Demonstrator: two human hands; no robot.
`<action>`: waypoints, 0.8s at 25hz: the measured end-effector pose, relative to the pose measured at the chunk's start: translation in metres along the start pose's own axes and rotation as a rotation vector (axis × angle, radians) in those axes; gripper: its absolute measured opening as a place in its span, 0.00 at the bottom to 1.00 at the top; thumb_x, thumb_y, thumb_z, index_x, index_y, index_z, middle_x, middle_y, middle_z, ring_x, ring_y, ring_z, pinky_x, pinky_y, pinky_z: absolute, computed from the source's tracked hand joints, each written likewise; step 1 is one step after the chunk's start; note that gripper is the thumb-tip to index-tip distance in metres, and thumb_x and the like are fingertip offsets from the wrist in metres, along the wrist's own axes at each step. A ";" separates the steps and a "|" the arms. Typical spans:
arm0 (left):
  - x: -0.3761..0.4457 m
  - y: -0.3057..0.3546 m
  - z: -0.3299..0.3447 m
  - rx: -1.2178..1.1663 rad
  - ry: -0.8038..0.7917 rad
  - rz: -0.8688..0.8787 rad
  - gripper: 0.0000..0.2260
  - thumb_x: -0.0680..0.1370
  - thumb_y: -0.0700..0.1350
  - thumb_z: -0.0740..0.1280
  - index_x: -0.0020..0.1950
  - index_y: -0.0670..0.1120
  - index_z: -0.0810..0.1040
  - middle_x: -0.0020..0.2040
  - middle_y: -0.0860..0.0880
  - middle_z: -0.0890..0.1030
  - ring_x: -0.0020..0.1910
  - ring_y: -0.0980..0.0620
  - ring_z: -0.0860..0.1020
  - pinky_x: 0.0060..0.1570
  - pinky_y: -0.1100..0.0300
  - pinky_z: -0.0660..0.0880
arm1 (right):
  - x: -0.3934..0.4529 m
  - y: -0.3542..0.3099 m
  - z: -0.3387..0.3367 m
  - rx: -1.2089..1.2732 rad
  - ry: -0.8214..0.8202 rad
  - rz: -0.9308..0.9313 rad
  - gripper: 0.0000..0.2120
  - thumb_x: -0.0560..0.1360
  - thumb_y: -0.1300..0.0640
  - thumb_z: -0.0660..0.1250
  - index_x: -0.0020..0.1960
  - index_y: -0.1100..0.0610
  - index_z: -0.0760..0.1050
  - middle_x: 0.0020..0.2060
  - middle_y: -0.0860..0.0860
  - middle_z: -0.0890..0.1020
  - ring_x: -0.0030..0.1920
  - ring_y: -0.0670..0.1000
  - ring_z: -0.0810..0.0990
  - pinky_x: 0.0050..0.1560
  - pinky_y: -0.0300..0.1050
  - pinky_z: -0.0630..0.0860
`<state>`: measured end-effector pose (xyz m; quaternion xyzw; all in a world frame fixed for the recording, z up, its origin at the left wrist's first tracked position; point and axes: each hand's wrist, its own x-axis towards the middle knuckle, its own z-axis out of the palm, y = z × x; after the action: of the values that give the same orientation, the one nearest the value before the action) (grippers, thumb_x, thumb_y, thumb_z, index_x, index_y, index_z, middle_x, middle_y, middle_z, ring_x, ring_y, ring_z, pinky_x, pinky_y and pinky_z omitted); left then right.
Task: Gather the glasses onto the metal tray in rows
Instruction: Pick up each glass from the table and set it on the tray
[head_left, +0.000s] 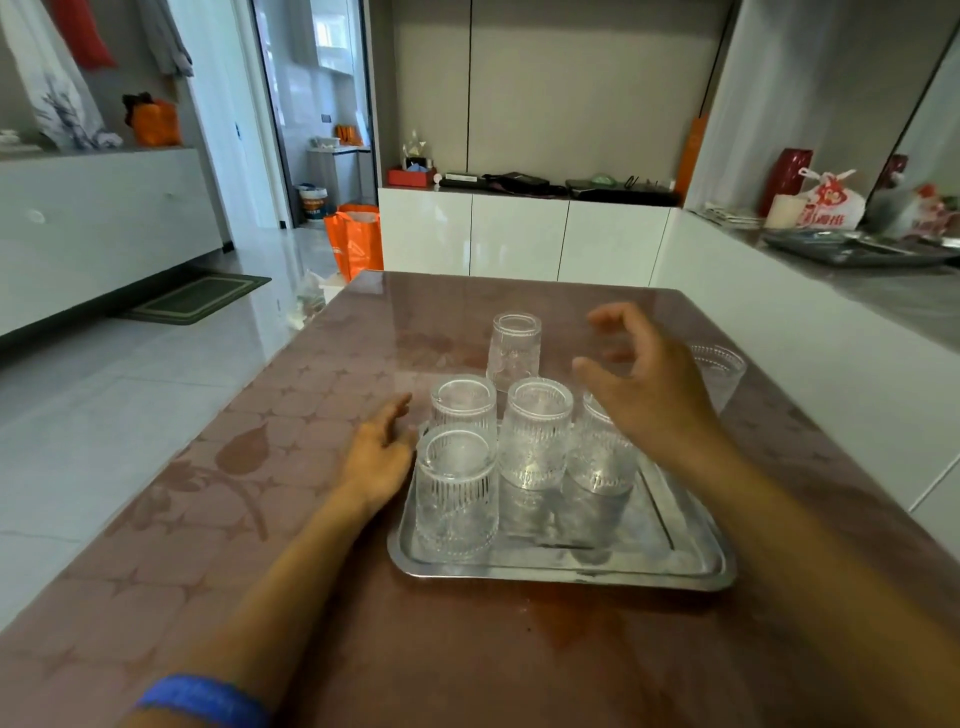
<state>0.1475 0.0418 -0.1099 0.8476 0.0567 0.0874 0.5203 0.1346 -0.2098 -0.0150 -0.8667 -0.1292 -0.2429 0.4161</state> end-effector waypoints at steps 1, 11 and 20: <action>0.004 -0.004 0.005 0.104 -0.017 -0.005 0.21 0.82 0.45 0.65 0.76 0.49 0.69 0.69 0.45 0.78 0.67 0.43 0.76 0.70 0.47 0.71 | 0.021 0.000 0.007 -0.060 -0.034 0.013 0.19 0.74 0.53 0.71 0.64 0.49 0.72 0.59 0.44 0.77 0.53 0.46 0.77 0.47 0.40 0.74; 0.022 -0.036 0.003 -0.054 0.007 0.126 0.14 0.81 0.35 0.63 0.64 0.44 0.82 0.61 0.48 0.85 0.61 0.49 0.82 0.66 0.46 0.76 | 0.162 0.056 0.114 -0.443 -0.499 0.223 0.29 0.69 0.45 0.75 0.63 0.53 0.66 0.54 0.52 0.77 0.49 0.54 0.76 0.41 0.46 0.71; 0.024 -0.031 0.002 -0.004 0.083 0.108 0.04 0.79 0.39 0.68 0.51 0.43 0.83 0.45 0.47 0.85 0.45 0.47 0.82 0.50 0.49 0.81 | 0.155 0.030 0.066 -0.087 -0.186 0.188 0.23 0.69 0.50 0.76 0.59 0.48 0.68 0.55 0.51 0.78 0.51 0.55 0.79 0.48 0.52 0.80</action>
<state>0.1714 0.0589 -0.1362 0.8440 0.0323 0.1502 0.5138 0.2995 -0.1733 0.0115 -0.9109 -0.0749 -0.1271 0.3853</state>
